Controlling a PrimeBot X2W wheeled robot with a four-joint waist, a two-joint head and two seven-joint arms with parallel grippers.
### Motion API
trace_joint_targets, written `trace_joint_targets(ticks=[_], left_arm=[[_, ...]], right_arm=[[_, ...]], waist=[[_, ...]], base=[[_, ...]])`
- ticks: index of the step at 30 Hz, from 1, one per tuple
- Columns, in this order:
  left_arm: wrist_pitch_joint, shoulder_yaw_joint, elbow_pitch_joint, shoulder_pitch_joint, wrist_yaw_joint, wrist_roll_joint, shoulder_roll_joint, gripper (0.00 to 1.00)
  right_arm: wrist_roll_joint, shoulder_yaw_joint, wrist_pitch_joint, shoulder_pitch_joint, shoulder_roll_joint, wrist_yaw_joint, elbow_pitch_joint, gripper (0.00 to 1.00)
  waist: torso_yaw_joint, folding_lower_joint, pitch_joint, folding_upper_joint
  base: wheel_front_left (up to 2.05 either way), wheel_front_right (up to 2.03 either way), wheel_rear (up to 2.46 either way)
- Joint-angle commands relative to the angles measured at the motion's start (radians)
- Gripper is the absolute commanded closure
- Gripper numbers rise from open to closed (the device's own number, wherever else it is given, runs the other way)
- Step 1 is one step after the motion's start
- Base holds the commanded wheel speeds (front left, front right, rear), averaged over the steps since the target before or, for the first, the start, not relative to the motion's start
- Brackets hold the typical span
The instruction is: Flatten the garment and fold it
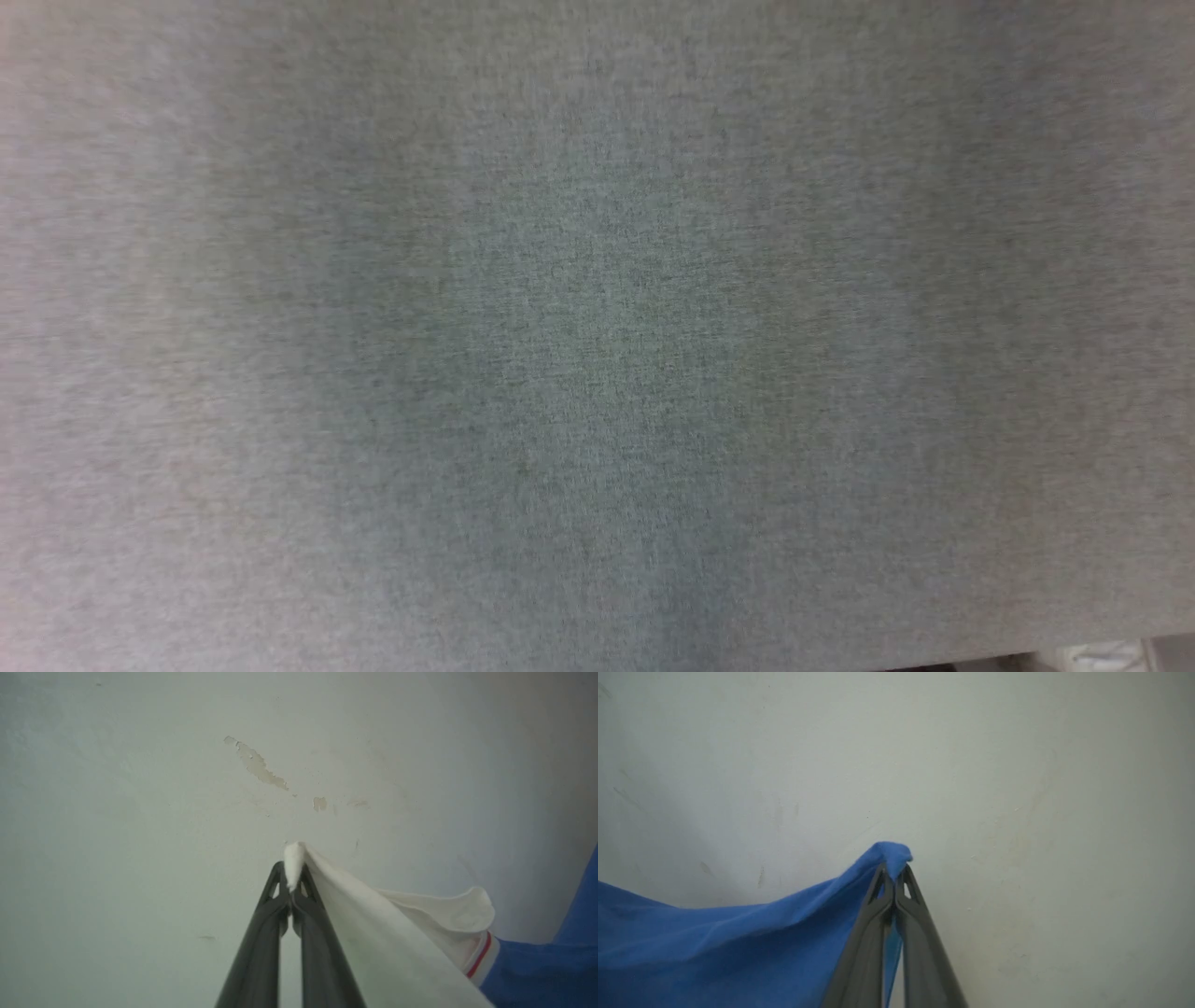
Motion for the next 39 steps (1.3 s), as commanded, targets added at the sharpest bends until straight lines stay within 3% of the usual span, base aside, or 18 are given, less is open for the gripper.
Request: trace_joint_targets(ticks=[1, 10, 16, 21, 24, 28, 33, 34, 39], left_arm=[[-0.022, -0.006, 0.017, 0.017, -0.012, -0.012, -0.003, 1.00], [-0.131, 0.008, 0.027, 0.122, -0.078, -0.117, -0.008, 1.00], [-0.150, -0.015, -0.070, 0.285, -0.113, -0.194, 0.032, 1.00], [-0.123, -0.029, -0.188, 0.429, -0.111, -0.249, 0.081, 1.00], [-0.096, -0.030, -0.340, 0.597, -0.066, -0.306, 0.141, 1.00], [-0.089, -0.025, -0.506, 0.796, 0.021, -0.351, 0.214, 1.00], [-0.107, -0.060, -0.644, 1.049, 0.135, -0.353, 0.295, 1.00], [-0.107, -0.060, -0.644, 1.049, 0.135, -0.353, 0.295, 1.00], [-0.129, -0.113, -0.721, 1.280, 0.234, -0.380, 0.326, 1.00]], right_arm=[[0.010, 0.017, -0.019, -0.010, -0.015, -0.001, 0.021, 1.00], [0.122, 0.150, -0.108, 0.021, -0.147, -0.001, 0.038, 1.00], [0.267, 0.250, -0.145, 0.166, -0.264, -0.001, -0.108, 1.00], [0.356, 0.262, -0.147, 0.332, -0.339, -0.001, -0.260, 1.00], [0.411, 0.222, -0.139, 0.522, -0.390, -0.001, -0.401, 1.00], [0.438, 0.156, -0.136, 0.730, -0.395, -0.001, -0.507, 1.00], [0.425, 0.061, -0.132, 0.987, -0.363, -0.001, -0.582, 1.00], [0.425, 0.061, -0.132, 0.987, -0.363, -0.001, -0.582, 1.00], [0.401, -0.009, -0.124, 1.202, -0.298, -0.001, -0.619, 1.00]], waist=[[-0.012, 0.0000, 0.073, 0.0000], [0.012, 0.0000, 0.162, 0.0000], [0.043, 0.0000, 0.129, 0.0000], [0.054, 0.0000, 0.078, 0.0000], [0.057, 0.0000, 0.031, 0.0000], [0.051, 0.0000, -0.014, 0.0000], [0.056, 0.0000, -0.073, 0.0000], [0.056, 0.0000, -0.073, 0.0000], [0.060, 0.0000, -0.128, 0.0000]], base=[[0.00, 0.00, 0.00], [0.00, 0.00, 0.00], [0.00, 0.00, 0.00], [0.00, 0.00, 0.00], [0.00, 0.00, 0.00], [0.00, 0.00, 0.00], [0.00, 0.00, 0.00], [0.00, 0.00, 0.00], [0.00, 0.00, 0.00]])
